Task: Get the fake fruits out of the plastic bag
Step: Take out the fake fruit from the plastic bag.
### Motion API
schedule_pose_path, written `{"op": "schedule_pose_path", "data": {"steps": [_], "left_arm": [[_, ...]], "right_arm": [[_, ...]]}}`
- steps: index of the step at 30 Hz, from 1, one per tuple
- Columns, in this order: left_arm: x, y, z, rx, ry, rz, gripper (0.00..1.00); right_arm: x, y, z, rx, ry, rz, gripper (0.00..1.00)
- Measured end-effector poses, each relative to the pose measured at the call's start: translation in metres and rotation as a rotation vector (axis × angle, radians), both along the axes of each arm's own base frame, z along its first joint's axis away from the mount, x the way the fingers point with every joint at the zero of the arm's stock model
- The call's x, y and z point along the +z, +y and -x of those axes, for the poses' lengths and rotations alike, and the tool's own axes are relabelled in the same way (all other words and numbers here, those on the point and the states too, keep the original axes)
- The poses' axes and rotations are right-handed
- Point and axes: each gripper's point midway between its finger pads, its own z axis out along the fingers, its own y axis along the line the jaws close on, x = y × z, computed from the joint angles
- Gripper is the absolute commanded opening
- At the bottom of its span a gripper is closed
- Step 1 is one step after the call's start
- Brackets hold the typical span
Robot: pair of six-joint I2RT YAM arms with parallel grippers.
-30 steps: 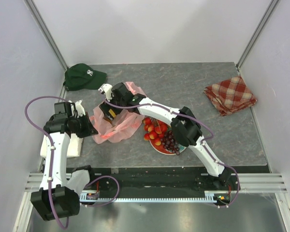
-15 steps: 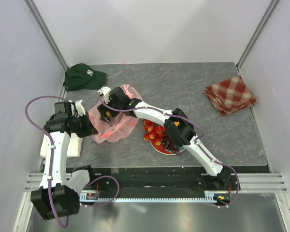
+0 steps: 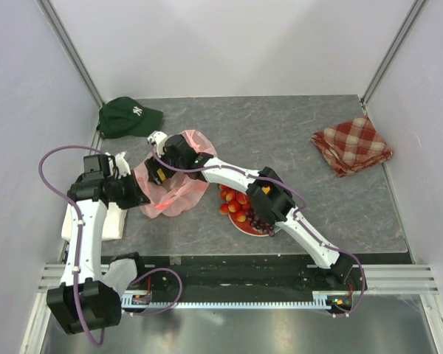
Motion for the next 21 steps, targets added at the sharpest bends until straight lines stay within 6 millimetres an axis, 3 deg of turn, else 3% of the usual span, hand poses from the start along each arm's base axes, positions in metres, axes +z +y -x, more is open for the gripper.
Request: {"op": "schedule_pose_path", "data": {"steps": [13, 18, 21], "left_arm": [[-0.001, 0.000, -0.001, 0.001, 0.003, 0.001, 0.02], [0.002, 0.002, -0.006, 0.023, -0.002, 0.011, 0.02], [0.008, 0.002, -0.012, 0.030, -0.022, 0.022, 0.02]], "right_arm": [[-0.003, -0.005, -0.006, -0.002, -0.041, 0.032, 0.43], [0.004, -0.025, -0.010, 0.008, -0.043, 0.070, 0.40], [0.028, -0.046, -0.010, 0.023, -0.046, 0.080, 0.40]]}}
